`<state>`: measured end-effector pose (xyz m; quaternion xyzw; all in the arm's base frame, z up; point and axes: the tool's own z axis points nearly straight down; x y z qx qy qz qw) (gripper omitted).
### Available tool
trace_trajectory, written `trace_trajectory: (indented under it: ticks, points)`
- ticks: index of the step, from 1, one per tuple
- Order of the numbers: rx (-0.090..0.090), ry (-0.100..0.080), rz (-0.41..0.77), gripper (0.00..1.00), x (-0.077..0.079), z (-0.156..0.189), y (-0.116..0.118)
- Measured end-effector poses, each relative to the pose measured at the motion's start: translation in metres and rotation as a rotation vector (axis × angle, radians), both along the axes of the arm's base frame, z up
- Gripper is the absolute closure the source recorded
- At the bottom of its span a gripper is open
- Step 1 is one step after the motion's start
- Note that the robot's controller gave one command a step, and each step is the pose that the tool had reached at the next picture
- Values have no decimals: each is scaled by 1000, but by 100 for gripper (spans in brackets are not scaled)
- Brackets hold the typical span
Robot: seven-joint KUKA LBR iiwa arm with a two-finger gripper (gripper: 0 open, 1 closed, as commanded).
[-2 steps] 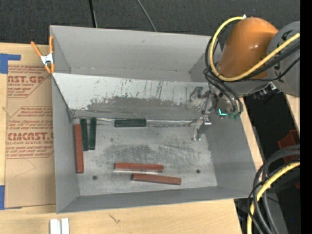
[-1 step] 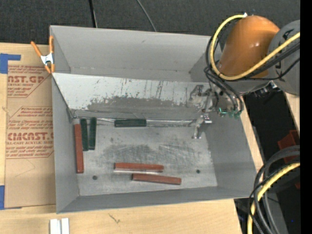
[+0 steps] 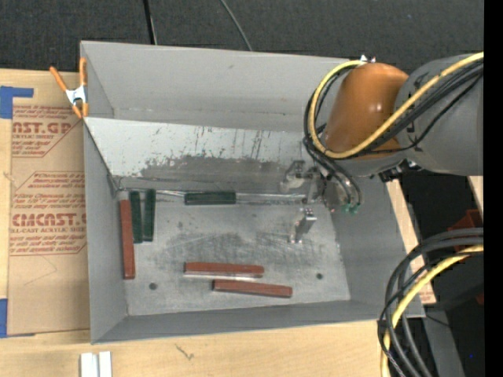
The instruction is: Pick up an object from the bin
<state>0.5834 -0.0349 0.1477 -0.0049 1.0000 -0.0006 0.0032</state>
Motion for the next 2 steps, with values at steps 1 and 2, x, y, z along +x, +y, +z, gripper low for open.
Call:
trace_trajectory:
  ticks: [1, 2]
  points:
    - [2, 3, -29, 0, -47, -63, 0]
    - [-4, 0, 22, 0, -34, -72, 41]
